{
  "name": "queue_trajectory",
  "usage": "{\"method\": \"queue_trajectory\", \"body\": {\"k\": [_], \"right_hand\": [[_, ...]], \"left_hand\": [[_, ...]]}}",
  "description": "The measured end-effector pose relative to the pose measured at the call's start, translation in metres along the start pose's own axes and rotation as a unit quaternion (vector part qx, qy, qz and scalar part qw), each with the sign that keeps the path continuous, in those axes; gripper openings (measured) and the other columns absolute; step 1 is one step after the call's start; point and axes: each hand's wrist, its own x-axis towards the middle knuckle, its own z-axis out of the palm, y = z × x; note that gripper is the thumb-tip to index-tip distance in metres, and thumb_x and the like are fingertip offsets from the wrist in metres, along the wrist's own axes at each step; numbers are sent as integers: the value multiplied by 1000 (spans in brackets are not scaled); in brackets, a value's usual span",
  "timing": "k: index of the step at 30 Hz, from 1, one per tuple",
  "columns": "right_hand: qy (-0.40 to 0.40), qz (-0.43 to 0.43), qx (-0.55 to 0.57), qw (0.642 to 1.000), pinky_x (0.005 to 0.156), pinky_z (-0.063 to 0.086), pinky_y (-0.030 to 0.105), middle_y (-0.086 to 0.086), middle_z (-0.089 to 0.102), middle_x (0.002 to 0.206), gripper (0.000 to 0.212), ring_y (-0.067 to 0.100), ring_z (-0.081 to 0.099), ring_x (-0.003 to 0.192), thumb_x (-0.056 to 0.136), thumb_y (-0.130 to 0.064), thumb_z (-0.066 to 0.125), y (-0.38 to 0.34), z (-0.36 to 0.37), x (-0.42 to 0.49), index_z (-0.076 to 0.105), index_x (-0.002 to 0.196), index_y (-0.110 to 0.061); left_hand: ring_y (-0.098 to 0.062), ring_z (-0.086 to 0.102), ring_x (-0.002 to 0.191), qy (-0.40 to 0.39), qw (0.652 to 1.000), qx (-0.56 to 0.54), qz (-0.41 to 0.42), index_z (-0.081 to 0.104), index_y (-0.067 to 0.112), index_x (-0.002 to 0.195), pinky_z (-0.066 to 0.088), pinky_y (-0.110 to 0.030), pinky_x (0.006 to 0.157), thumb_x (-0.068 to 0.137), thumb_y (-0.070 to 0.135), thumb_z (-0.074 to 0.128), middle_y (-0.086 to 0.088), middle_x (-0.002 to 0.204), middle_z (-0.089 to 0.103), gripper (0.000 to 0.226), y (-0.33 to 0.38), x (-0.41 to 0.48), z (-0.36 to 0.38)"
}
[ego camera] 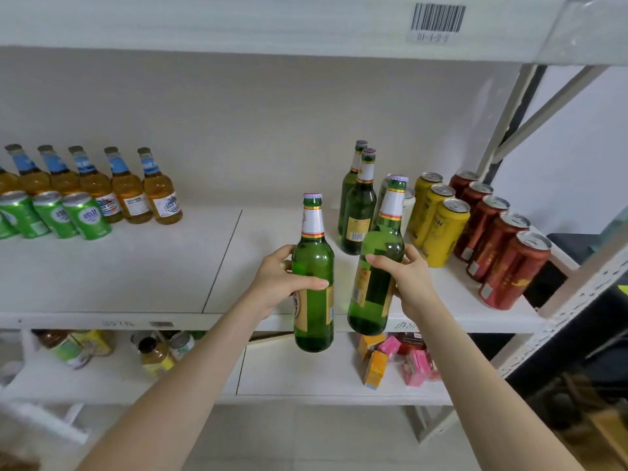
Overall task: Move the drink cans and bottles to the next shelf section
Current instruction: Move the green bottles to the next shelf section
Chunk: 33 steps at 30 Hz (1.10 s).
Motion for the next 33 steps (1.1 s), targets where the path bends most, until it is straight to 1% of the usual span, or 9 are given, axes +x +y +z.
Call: {"method": "queue_trajectory", "body": {"k": [5,8,12,15,19,24,28,30,33], "right_hand": [[-15,-13,-6,1000,84,58,47,5,73,104,49,25,70,98,67,-10,88,-3,-14,17,61,107,-16],[-12,-36,-18,999,75,58,36,-3,74,98,51,17,71,95,64,-12,90,0,-15,34,61,105,-19],[-14,-61,-32,997,62,55,16,-14,75,91,55,2,71,87,61,-12,92,6,-10,59,59,105,-21],[-3,-67,-29,997,60,54,12,-9,73,96,60,-1,70,85,60,-12,93,13,-2,78,58,108,-18],[6,-74,-34,997,61,54,13,-3,71,104,62,-1,69,87,60,-12,93,23,2,100,57,110,-17],[16,-74,-40,996,59,53,13,-8,70,103,61,-3,68,86,61,-14,93,31,6,118,57,109,-21],[15,-84,-49,995,59,54,14,-8,71,101,58,-1,69,87,60,-13,93,33,7,128,57,106,-22],[12,-88,-55,995,62,55,17,-7,71,103,60,5,69,92,60,-14,93,34,8,130,56,106,-21],[2,-98,-60,993,70,57,23,-4,71,103,61,9,68,96,59,-14,94,37,11,133,56,106,-21]], "left_hand": [[-19,70,97,14,1000,13,10,64,36,104,58,-37,74,33,37,94,8,95,76,77,7,14,17],[-21,70,98,33,999,19,22,65,36,106,59,-45,83,30,36,94,5,99,74,81,7,31,21],[-18,71,96,55,997,34,49,64,40,105,60,-45,85,31,36,96,5,103,73,81,4,54,21],[-18,70,99,62,995,45,62,63,41,107,59,-46,87,30,36,96,4,106,72,83,1,70,20],[-18,69,101,66,994,52,74,62,41,109,58,-45,88,31,37,95,5,108,71,85,-1,91,17],[-13,70,96,69,993,43,89,63,43,105,59,-37,84,32,35,96,8,103,73,81,-6,108,14],[-4,70,92,65,992,44,102,64,42,107,57,-23,74,33,34,96,11,102,73,81,-6,115,15],[1,68,91,58,991,46,109,63,43,107,54,-15,69,36,31,97,12,103,73,80,-7,116,14],[4,67,92,53,990,54,118,63,43,109,53,-12,66,38,28,97,12,103,72,79,-9,116,14]]}}
